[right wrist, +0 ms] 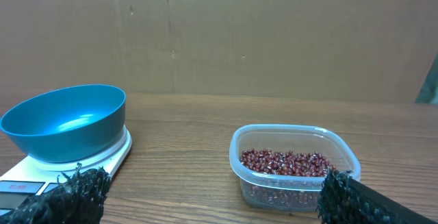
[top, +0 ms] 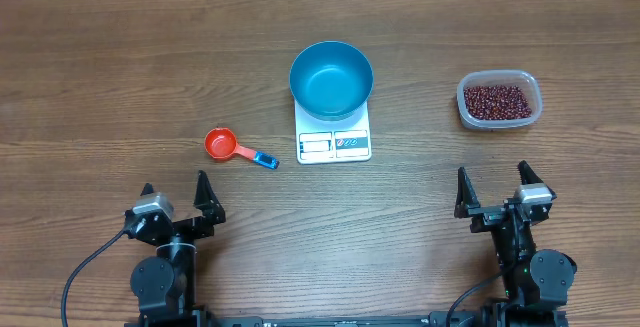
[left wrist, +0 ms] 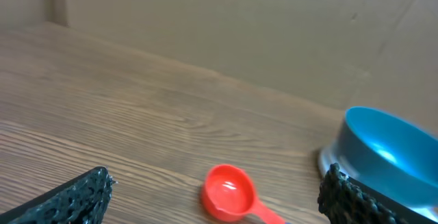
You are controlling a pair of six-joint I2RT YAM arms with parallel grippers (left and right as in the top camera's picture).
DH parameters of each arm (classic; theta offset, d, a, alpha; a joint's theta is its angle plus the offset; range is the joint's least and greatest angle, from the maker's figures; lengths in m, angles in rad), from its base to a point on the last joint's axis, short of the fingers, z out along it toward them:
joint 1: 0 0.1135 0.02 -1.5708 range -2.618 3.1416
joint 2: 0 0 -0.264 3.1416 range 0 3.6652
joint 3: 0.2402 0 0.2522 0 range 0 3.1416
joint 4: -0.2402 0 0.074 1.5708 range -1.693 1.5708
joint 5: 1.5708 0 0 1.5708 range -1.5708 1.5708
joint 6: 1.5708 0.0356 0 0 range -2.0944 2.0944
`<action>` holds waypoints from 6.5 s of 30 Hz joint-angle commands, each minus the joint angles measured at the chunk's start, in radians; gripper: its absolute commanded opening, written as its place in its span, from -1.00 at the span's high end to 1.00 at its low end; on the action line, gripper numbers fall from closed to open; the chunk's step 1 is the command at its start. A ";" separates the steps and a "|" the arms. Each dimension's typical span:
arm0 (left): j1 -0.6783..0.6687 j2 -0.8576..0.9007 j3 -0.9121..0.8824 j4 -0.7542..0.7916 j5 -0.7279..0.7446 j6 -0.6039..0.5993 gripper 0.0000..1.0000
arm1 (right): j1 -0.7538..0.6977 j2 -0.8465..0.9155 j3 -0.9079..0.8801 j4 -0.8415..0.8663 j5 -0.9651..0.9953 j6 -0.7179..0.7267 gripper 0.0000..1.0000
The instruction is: Scoop item into bowl and weigh 150g on scale
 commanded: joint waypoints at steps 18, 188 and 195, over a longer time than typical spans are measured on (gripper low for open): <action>0.004 0.027 0.409 -0.370 0.121 -0.073 -1.00 | 0.002 -0.011 -0.011 0.003 0.010 0.003 -1.00; -0.031 1.621 0.943 -0.481 0.161 -0.684 0.92 | 0.002 -0.011 -0.011 0.003 0.010 0.003 -1.00; -0.002 1.418 0.943 -0.587 0.208 -0.579 0.92 | 0.002 -0.011 -0.011 0.003 0.010 0.003 -1.00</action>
